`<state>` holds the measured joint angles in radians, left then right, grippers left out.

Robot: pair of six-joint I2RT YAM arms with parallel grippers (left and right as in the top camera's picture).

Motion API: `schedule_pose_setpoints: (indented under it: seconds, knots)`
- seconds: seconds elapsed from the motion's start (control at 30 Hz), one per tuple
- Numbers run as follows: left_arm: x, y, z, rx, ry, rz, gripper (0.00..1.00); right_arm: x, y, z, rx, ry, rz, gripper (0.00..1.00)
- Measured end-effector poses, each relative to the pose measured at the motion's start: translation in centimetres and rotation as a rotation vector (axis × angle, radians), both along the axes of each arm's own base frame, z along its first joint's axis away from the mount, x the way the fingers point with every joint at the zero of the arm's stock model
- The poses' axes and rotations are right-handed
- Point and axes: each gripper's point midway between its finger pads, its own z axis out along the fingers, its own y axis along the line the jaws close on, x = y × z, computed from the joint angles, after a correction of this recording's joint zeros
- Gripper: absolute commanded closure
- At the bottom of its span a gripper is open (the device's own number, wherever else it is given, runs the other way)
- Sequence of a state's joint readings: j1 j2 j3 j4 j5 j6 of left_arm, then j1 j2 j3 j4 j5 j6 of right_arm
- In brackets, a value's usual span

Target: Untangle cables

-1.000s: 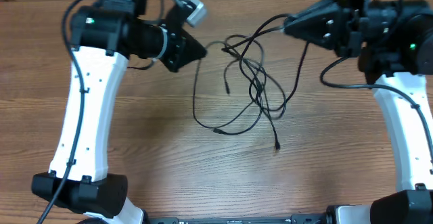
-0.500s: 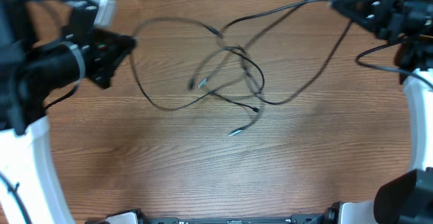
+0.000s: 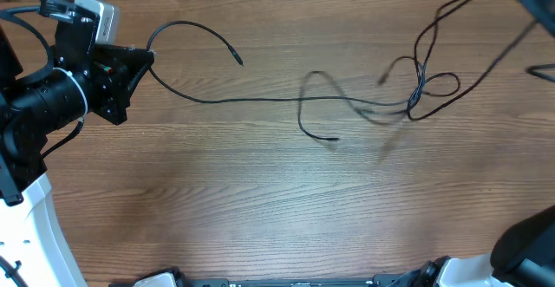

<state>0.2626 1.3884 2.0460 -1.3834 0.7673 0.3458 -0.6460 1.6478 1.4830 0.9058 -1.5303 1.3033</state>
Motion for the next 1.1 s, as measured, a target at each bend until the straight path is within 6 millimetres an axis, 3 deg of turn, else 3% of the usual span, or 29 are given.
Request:
schedule_pose_setpoints:
  seconds: [0.2,0.33,0.37,0.4,0.43,0.47,0.57,0.63,0.73,0.83,0.87,1.1]
  knots:
    - [0.0,0.0,0.0,0.0,0.001,0.0,0.96,-2.8,-9.5,-0.3,0.006,0.007,-0.254,0.95]
    - [0.0,0.0,0.0,0.0,0.0,0.0,0.96,-5.3,-14.0,-0.3,-0.001,0.0,-0.386,0.95]
    - [0.0,0.0,0.0,-0.001,0.0,0.001,0.96,-6.2,-15.4,-0.4,0.002,0.003,-0.428,0.91]
    - [0.0,0.0,0.0,-0.002,0.001,0.002,0.96,-6.6,-16.0,-0.4,0.004,0.005,-0.447,0.67]
    - [0.0,0.0,0.0,-0.002,0.001,0.002,0.96,-7.0,-16.6,-0.4,0.006,0.006,-0.463,0.29]
    - [0.1,0.0,0.1,-0.002,-0.001,0.002,0.96,-7.4,-17.2,-0.5,0.014,0.012,-0.481,0.0]
    - [0.2,0.0,0.2,-0.002,-0.009,0.003,0.96,-7.6,-17.7,-0.7,0.04,0.034,-0.492,0.0]
    - [0.3,0.1,0.4,-0.002,-0.017,0.004,0.96,-7.1,-17.1,-0.8,0.042,0.036,-0.473,0.0]
    - [0.7,0.2,0.8,-0.012,-0.033,0.016,0.96,-5.2,-14.6,-0.8,0.051,0.047,-0.393,0.0]
    - [1.2,0.6,1.2,-0.027,-0.037,0.055,0.96,-2.6,-10.0,-0.8,0.067,0.07,-0.257,0.0]
    - [1.3,0.8,1.3,-0.03,-0.034,0.076,0.96,-1.5,-7.6,-0.8,0.069,0.076,-0.19,0.0]
    - [1.1,1.4,3.1,-0.042,-0.058,0.149,0.96,1.4,5.1,-1.1,0.058,0.092,0.142,0.0]
